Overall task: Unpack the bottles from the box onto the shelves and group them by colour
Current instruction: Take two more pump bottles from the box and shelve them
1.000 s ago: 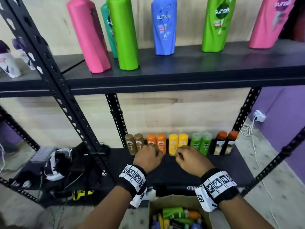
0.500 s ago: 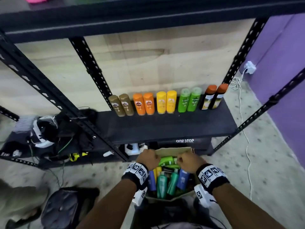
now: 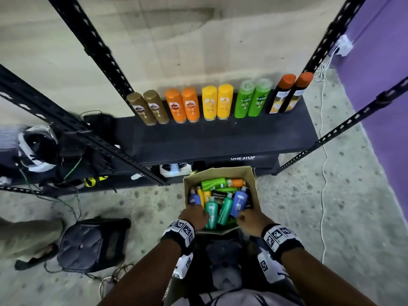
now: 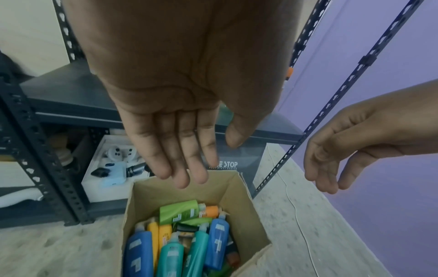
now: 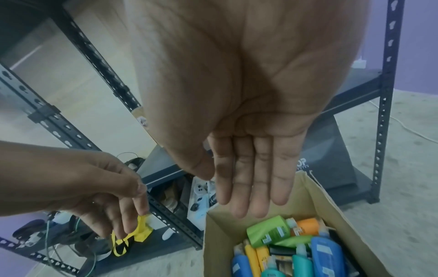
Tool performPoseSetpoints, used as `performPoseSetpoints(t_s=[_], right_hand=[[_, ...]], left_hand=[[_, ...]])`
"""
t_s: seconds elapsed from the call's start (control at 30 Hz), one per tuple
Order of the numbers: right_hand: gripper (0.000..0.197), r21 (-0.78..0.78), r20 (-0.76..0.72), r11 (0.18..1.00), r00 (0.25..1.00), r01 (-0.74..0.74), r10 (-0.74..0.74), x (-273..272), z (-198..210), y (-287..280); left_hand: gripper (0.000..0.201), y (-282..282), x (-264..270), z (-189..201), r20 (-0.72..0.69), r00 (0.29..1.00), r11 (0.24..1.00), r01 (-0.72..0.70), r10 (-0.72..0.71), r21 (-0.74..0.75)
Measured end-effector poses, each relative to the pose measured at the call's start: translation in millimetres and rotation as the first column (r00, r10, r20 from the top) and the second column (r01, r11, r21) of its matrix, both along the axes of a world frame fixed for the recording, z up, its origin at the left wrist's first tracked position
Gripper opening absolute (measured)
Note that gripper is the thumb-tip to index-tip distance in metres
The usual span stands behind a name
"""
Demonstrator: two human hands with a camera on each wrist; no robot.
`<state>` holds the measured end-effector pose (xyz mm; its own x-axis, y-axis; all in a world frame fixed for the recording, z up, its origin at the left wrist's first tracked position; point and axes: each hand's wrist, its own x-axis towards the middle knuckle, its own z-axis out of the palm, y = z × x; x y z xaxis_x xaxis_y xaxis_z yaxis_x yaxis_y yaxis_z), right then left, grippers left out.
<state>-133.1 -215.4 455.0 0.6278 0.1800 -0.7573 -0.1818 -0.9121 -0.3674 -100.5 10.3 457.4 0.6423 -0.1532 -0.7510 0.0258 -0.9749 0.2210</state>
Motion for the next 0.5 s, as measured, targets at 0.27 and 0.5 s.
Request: performPoseSetpoints(t_s=[0.27, 0.5], right_hand=[[0.043, -0.006, -0.019, 0.999, 0.999, 0.044, -0.044, 15.9, -31.1, 3.2], [0.045, 0.028, -0.140, 0.984, 0.975, 0.176, -0.170, 40.5, -92.6, 11.5]], left_hand=[[0.045, -0.7, 0.8, -45.6, -0.047, 0.996, 0.997, -0.077, 0.078, 0.026], [0.048, -6.5, 23.8, -109.3, -0.070, 0.996, 0.997, -0.054, 0.058, 0.057]])
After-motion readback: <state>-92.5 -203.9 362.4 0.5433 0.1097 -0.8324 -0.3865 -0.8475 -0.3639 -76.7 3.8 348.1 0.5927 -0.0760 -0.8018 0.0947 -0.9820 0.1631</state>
